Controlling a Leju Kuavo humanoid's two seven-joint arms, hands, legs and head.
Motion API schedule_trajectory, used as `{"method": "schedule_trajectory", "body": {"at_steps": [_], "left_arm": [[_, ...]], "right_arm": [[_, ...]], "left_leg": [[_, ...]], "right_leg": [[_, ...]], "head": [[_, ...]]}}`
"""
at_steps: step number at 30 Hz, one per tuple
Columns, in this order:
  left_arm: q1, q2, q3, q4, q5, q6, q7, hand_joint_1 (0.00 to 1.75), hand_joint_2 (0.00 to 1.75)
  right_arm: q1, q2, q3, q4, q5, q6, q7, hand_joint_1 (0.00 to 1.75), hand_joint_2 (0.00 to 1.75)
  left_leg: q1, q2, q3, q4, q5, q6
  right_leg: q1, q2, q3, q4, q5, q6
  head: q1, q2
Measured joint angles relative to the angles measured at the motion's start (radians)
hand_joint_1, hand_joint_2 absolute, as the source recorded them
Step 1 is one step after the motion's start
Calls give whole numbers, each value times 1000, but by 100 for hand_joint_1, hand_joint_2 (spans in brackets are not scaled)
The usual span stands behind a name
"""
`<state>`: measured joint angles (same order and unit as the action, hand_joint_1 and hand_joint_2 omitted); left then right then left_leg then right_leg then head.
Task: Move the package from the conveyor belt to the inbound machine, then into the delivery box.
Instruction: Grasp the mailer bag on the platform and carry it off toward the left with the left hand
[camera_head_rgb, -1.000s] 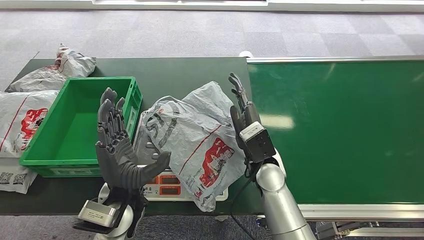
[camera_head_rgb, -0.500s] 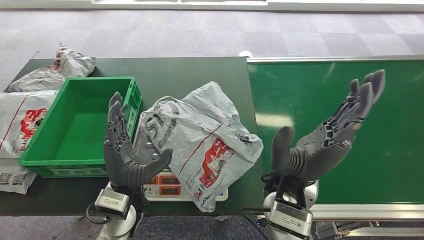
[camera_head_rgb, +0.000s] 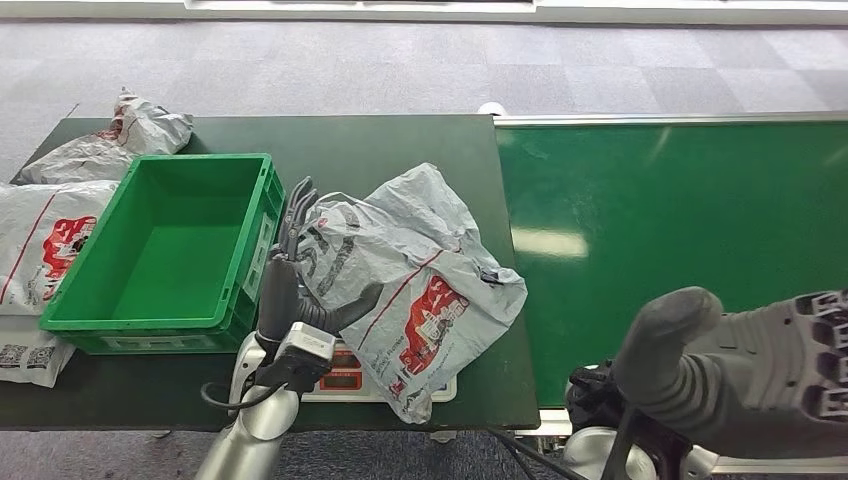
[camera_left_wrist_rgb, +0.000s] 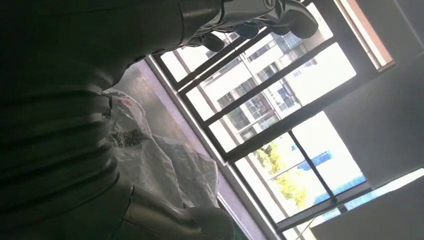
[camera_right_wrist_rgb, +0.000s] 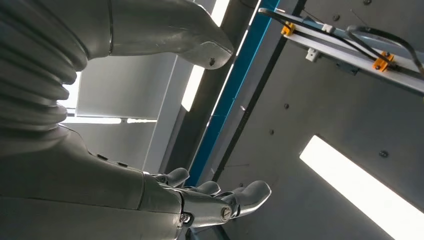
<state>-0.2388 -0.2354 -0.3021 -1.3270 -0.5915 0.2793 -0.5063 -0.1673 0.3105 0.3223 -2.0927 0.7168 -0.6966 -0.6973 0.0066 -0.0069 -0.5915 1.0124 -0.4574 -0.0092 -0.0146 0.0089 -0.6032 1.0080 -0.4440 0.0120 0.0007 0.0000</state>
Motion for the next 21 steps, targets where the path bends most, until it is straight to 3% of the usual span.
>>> {"method": "schedule_trajectory", "body": {"at_steps": [3, 8, 21], "left_arm": [[-17, 0, -3, 26, -25, -7, 10, 0, 175], [-189, 2, -65, 310, -241, -83, 76, 0, 175], [-230, -5, -114, 438, -280, -109, 76, 0, 175]], "right_arm": [[0, 0, 0, -1, -6, 0, 0, 0, 175], [-4, 0, 18, -4, -58, 1, 0, 0, 175], [-7, 0, 29, 10, -69, 2, 0, 0, 175]], "left_leg": [[0, 0, 0, 0, 0, 0], [0, 0, 0, 0, 1, 0], [0, 0, -1, 0, 1, 0]], "right_leg": [[0, 0, 0, 0, 0, 0], [0, 0, 0, 0, 1, 0], [0, 0, 0, 0, 0, 0]], "head": [[0, 0], [0, 0], [0, 0]]}}
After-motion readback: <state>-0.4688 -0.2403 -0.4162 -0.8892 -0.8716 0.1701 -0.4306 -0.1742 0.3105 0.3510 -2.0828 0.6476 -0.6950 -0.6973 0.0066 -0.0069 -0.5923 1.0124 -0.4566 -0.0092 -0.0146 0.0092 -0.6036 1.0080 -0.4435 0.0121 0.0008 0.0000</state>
